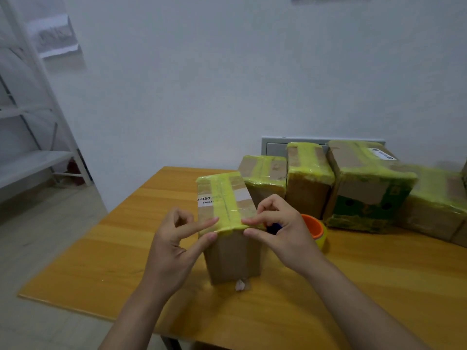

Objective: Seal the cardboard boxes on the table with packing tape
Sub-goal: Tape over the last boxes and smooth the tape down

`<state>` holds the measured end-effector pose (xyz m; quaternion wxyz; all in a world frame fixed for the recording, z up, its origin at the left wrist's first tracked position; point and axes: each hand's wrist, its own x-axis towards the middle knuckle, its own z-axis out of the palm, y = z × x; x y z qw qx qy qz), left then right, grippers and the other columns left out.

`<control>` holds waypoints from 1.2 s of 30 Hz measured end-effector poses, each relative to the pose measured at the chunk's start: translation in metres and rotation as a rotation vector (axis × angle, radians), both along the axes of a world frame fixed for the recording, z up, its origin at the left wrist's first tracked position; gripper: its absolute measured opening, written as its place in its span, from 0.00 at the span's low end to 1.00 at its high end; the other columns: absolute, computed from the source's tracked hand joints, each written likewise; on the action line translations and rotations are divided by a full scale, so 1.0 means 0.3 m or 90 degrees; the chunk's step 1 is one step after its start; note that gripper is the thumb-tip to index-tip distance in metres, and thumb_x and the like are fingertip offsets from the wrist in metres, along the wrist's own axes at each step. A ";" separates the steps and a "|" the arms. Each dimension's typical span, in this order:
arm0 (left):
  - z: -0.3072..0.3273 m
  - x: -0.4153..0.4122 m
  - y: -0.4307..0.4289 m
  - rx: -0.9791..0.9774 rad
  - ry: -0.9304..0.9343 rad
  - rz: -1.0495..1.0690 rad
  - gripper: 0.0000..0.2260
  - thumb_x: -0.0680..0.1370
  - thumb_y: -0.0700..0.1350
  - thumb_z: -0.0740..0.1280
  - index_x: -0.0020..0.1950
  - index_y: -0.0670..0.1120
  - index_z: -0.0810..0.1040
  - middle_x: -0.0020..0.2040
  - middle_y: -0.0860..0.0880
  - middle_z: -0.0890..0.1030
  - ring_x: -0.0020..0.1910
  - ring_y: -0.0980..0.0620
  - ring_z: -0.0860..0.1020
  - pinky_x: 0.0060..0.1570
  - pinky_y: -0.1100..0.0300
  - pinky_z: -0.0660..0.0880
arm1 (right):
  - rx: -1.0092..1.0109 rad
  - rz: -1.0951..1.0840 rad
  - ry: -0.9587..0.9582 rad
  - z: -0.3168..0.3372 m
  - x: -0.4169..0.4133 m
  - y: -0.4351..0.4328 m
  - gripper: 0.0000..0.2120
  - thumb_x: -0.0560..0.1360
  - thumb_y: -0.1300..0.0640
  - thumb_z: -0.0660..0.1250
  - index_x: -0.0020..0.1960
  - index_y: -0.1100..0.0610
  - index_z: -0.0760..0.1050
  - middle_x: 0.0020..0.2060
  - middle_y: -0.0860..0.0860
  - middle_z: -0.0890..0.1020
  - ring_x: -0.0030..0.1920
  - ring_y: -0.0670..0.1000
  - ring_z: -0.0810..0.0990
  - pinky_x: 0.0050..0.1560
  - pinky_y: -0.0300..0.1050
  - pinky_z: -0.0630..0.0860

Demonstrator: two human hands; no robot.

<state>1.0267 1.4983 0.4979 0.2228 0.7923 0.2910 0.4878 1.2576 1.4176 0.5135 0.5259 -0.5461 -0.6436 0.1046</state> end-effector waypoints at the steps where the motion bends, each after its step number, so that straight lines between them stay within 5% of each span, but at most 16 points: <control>1: -0.007 -0.006 0.000 -0.018 -0.015 -0.023 0.14 0.75 0.51 0.73 0.60 0.57 0.86 0.43 0.52 0.76 0.45 0.51 0.75 0.42 0.61 0.72 | -0.002 0.009 0.021 -0.003 -0.005 0.000 0.10 0.70 0.55 0.79 0.51 0.49 0.87 0.47 0.45 0.76 0.48 0.43 0.75 0.43 0.33 0.73; 3: -0.021 0.000 0.004 -0.037 -0.049 -0.052 0.11 0.75 0.46 0.74 0.57 0.54 0.87 0.36 0.51 0.76 0.37 0.50 0.75 0.39 0.62 0.72 | 0.011 0.024 0.027 -0.006 -0.015 0.007 0.09 0.70 0.58 0.79 0.50 0.52 0.87 0.45 0.47 0.77 0.47 0.45 0.76 0.42 0.32 0.72; 8: -0.034 0.028 -0.002 -0.093 -0.077 -0.048 0.08 0.76 0.47 0.72 0.53 0.57 0.87 0.34 0.49 0.77 0.37 0.46 0.76 0.39 0.53 0.74 | -0.002 0.005 -0.024 0.011 0.002 0.014 0.10 0.70 0.54 0.79 0.51 0.49 0.87 0.43 0.46 0.73 0.40 0.45 0.72 0.37 0.35 0.71; 13: -0.036 0.021 0.006 -0.115 -0.076 -0.051 0.05 0.75 0.48 0.74 0.50 0.54 0.87 0.32 0.55 0.70 0.35 0.57 0.70 0.38 0.62 0.70 | -0.078 0.105 0.069 0.015 0.032 0.031 0.12 0.69 0.53 0.78 0.52 0.48 0.87 0.34 0.46 0.71 0.36 0.44 0.69 0.37 0.38 0.69; 20: -0.016 0.052 -0.012 -0.229 -0.163 -0.088 0.08 0.71 0.44 0.74 0.45 0.40 0.86 0.30 0.38 0.66 0.34 0.57 0.73 0.43 0.68 0.75 | -0.083 0.108 0.136 -0.007 0.016 0.021 0.08 0.73 0.60 0.76 0.51 0.54 0.87 0.28 0.46 0.77 0.31 0.45 0.74 0.34 0.39 0.71; 24: -0.018 0.037 0.000 -0.276 -0.190 -0.114 0.07 0.73 0.44 0.73 0.46 0.41 0.87 0.32 0.47 0.76 0.36 0.58 0.73 0.38 0.67 0.73 | -0.149 0.162 0.254 -0.010 0.031 0.013 0.07 0.76 0.61 0.72 0.53 0.56 0.86 0.28 0.47 0.77 0.32 0.44 0.74 0.32 0.35 0.70; 29: -0.024 0.061 -0.013 -0.244 -0.197 -0.088 0.15 0.75 0.45 0.71 0.44 0.32 0.80 0.37 0.28 0.71 0.36 0.60 0.75 0.39 0.67 0.73 | -0.154 0.152 0.311 -0.019 0.020 0.015 0.08 0.75 0.58 0.71 0.51 0.57 0.86 0.28 0.48 0.77 0.30 0.44 0.73 0.30 0.33 0.68; 36: -0.025 0.056 -0.050 -0.165 -0.164 -0.019 0.06 0.70 0.46 0.76 0.41 0.45 0.85 0.29 0.38 0.68 0.33 0.58 0.75 0.45 0.66 0.77 | -0.131 0.157 0.187 0.013 0.031 0.023 0.05 0.69 0.58 0.79 0.44 0.54 0.87 0.28 0.55 0.73 0.31 0.52 0.71 0.33 0.45 0.71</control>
